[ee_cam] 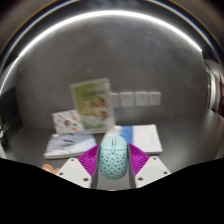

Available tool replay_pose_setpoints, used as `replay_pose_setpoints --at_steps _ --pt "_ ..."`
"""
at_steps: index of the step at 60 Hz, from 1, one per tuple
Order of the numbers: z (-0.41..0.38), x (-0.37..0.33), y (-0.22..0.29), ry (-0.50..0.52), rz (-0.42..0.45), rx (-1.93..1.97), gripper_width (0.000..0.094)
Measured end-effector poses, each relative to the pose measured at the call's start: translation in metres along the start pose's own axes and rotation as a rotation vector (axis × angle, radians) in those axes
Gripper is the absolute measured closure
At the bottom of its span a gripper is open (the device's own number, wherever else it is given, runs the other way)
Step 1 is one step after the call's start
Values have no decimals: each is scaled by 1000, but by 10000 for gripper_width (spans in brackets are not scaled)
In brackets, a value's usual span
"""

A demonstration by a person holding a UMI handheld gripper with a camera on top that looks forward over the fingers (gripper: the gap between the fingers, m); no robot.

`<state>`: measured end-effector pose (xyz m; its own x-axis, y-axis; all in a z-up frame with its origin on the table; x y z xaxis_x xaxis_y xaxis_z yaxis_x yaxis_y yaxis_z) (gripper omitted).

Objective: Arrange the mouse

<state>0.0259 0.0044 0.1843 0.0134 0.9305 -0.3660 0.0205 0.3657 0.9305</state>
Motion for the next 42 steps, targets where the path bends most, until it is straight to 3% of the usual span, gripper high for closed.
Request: replay_pose_setpoints --at_steps 4,9,17,22,28,42 --pt "-70 -29 13 57 39 -8 505" --pt "-154 -49 -1 86 20 -54 506" --pt "-241 -37 -83 114 -134 -154 508" --pt "-259 -26 -127 109 -221 -195 506" --pt "-256 -24 -163 79 -267 -200 505" --pt "-247 -12 -176 122 -234 -172 496"
Point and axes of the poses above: the point between the fingertips, and its own axes, seen from behind it with the camera up: z to the right, y up, x forward, the way the camera looks, the point moved 6 cm from there along -x, backward, against the way the camera looks, and after that the axes turned 3 degrees about -x, right-handed, at the moved point
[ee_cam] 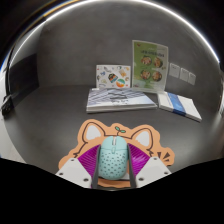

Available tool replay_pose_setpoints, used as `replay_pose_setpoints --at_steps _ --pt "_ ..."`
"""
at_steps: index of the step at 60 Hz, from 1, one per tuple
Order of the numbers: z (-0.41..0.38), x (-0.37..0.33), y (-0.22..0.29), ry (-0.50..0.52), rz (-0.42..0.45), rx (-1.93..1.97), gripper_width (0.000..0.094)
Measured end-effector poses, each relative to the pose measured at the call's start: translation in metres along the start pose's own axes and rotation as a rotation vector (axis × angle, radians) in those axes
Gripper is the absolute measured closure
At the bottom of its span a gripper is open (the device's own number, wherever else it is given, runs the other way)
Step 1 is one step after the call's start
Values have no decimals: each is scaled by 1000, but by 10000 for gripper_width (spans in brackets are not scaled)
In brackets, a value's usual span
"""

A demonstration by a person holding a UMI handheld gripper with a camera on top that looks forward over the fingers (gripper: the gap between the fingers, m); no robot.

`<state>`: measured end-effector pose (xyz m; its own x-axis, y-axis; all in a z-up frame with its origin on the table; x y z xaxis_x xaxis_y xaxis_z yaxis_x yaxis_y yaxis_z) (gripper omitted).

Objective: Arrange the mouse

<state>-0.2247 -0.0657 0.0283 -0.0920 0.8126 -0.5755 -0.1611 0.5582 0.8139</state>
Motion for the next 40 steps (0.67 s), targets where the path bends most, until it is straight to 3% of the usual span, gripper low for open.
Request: replay_pose_setpoints --at_steps 9,16,24,40 --pt "0 2 0 5 25 2 373" --pt "10 -4 1 -27 28 -21 75" --pt "9 -33 13 -35 92 -39 78" --pt "-35 -109 -7 56 84 -37 91"
Point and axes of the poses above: the point between the fingertips, and its own axes, seen from behind it with the camera up: z to the right, y up, x forward, the way the camera looks, the point moved 6 cm from there along -x, backward, against the way the camera looks, and after that the axes turned 3 degrees about -x, right-handed, at the moved point
